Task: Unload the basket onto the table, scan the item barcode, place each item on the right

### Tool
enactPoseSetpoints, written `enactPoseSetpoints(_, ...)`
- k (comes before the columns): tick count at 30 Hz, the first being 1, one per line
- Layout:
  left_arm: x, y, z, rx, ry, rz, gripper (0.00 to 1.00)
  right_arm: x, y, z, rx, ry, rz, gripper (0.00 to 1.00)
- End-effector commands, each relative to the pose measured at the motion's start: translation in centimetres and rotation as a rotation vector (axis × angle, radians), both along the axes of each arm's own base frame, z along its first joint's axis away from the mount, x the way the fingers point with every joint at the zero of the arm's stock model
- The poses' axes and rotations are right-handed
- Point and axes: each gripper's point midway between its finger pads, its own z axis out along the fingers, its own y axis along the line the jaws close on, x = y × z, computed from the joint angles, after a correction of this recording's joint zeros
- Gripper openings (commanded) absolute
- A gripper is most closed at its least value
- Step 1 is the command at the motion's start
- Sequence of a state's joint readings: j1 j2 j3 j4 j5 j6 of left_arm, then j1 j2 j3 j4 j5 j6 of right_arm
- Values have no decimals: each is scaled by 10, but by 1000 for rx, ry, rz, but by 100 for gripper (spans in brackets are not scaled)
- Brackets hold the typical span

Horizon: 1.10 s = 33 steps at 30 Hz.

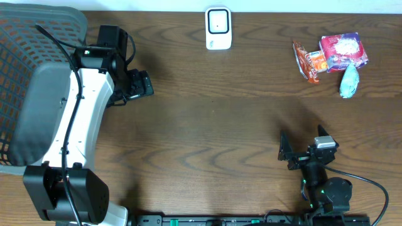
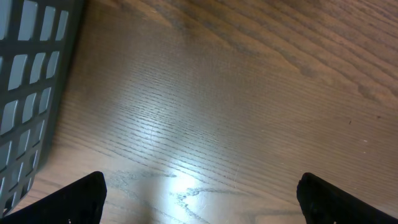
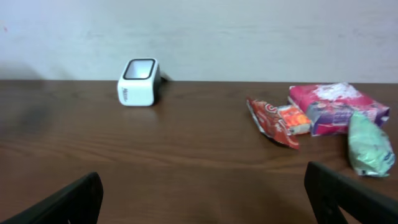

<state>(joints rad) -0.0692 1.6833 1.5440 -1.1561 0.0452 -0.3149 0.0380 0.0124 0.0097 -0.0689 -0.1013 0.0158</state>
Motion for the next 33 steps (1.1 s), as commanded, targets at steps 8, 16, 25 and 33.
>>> enactPoseSetpoints(8,-2,3,-5,16,21,8,98,1,-9,-2,-40,1,-55,99)
enactPoseSetpoints(16,-2,3,-5,16,21,8,98,1,-8,-2,-40,-2,-51,99)
enactPoseSetpoints(25,-2,3,-5,17,21,9,98,1,-8,-2,-40,-2,-51,99)
enactPoseSetpoints(33,-2,3,-5,16,21,8,98,1,-8,-2,-40,-2,-51,99)
